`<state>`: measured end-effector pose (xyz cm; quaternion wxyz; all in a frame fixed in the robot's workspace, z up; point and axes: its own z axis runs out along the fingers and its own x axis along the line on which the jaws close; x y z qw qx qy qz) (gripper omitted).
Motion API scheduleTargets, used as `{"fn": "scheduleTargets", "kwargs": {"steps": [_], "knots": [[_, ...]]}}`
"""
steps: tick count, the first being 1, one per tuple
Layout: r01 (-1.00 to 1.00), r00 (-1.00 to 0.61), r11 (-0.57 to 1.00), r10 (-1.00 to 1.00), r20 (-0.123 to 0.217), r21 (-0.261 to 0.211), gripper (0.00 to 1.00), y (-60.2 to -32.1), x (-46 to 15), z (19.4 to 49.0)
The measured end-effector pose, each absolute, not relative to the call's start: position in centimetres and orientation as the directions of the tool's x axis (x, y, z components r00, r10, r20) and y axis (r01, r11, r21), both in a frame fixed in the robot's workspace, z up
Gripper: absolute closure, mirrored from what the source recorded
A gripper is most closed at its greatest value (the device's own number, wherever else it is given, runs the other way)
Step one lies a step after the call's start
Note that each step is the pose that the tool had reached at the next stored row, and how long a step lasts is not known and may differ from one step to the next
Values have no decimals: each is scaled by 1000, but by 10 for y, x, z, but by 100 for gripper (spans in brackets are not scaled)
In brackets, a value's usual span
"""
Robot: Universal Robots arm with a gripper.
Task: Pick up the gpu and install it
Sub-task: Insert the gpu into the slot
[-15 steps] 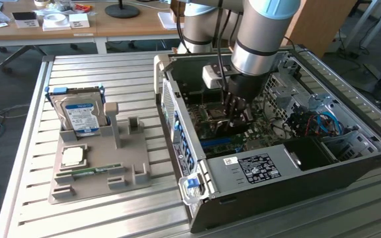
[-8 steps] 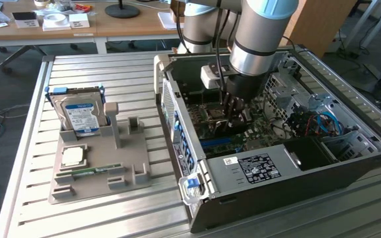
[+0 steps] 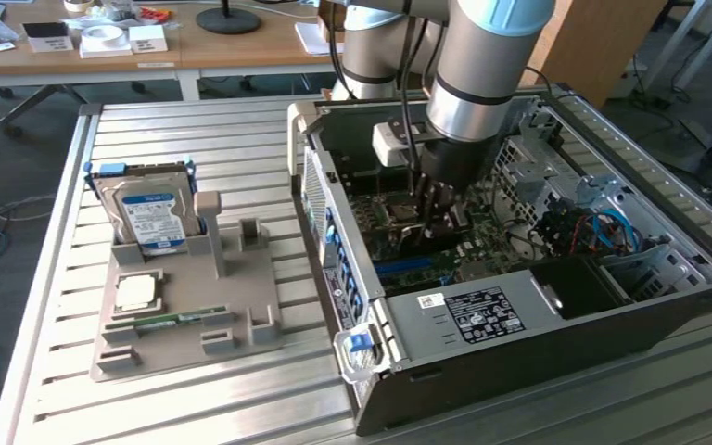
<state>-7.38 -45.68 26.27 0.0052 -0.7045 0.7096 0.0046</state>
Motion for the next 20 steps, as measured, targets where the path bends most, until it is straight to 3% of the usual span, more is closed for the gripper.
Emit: {"fn": "scheduleTargets", "kwargs": {"steps": [20], "knots": [[-1000, -7, 7, -1000, -14, -1, 73, -459, -75, 262]]}}
